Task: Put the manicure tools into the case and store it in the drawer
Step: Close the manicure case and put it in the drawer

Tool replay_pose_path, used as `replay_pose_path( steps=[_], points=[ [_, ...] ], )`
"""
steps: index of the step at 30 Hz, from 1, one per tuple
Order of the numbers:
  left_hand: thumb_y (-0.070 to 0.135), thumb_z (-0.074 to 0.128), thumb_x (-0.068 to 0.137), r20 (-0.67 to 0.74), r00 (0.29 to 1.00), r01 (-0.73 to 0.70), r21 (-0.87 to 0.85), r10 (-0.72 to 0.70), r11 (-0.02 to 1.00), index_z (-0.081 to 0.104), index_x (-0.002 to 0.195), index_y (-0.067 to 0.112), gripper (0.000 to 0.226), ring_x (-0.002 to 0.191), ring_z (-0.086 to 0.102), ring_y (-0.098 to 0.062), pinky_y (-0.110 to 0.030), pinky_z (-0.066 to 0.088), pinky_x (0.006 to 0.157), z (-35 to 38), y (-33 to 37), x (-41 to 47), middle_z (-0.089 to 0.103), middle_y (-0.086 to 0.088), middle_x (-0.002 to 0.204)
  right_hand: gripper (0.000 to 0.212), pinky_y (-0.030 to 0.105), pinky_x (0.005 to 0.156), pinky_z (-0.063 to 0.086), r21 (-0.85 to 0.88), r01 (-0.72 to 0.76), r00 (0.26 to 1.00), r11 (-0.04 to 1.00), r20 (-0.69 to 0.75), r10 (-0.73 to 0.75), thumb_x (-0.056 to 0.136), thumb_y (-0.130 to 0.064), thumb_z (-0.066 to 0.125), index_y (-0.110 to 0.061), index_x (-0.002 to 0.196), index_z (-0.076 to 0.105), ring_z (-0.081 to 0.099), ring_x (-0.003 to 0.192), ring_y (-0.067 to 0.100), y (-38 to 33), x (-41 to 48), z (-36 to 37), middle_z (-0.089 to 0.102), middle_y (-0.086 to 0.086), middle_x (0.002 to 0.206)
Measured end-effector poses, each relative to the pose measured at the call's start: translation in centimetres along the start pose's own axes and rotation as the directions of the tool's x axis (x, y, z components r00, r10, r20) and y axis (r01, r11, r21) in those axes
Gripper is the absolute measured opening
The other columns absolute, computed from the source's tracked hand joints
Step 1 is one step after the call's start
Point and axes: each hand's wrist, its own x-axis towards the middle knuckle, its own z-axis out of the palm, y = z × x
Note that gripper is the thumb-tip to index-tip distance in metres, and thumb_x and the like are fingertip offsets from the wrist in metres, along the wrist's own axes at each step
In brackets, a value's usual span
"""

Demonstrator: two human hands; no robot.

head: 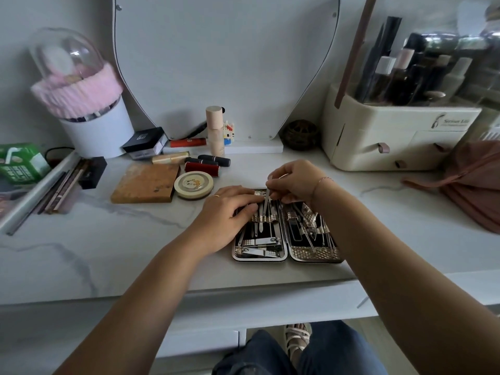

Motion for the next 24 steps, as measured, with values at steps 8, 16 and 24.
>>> replay_pose_path(
  steps=[8, 16, 24],
  points=[
    [0.023, 0.051, 0.094, 0.002, 1.000, 0.008, 0.009, -0.008, 1.000, 0.063, 0.120, 0.025, 0.029, 0.126, 0.042, -0.012, -0.022, 0.027, 0.105, -0.1, 0.0, 0.1, 0.058, 0.004, 0.126, 0.013, 0.012, 0.031, 0.032, -0.128, -0.071, 0.996, 0.989, 0.048, 0.078, 0.087, -0.006, 0.060, -0.010, 0.074, 0.059, 0.045, 0.032, 0.005, 0.3, 1.9, -0.8, 0.058, 0.007, 0.061],
    [0.023, 0.051, 0.095, 0.016, 1.000, 0.010, 0.011, -0.010, 1.000, 0.062, 0.121, 0.024, 0.029, 0.127, 0.041, -0.014, -0.029, 0.029, 0.108, -0.2, 0.0, 0.1, 0.057, 0.003, 0.128, 0.026, 0.014, 0.031, 0.028, -0.401, -0.167, 0.941, 0.901, 0.208, 0.267, 0.093, -0.016, 0.052, -0.006, 0.069, 0.051, 0.033, 0.041, 0.011, -1.1, 3.9, -1.5, 0.043, 0.007, 0.059],
    [0.023, 0.051, 0.094, 0.001, 1.000, 0.006, -0.002, -0.006, 1.000, 0.061, 0.121, 0.024, 0.029, 0.126, 0.042, -0.012, -0.026, 0.028, 0.106, -0.2, 0.0, 0.1, 0.058, 0.005, 0.126, 0.006, 0.017, 0.039, 0.034, -0.515, 0.036, 0.968, 0.856, 0.230, 0.097, 0.084, -0.014, 0.064, -0.012, 0.081, 0.069, 0.040, 0.041, 0.010, -1.9, 1.6, -1.0, 0.053, 0.005, 0.055]
  ],
)
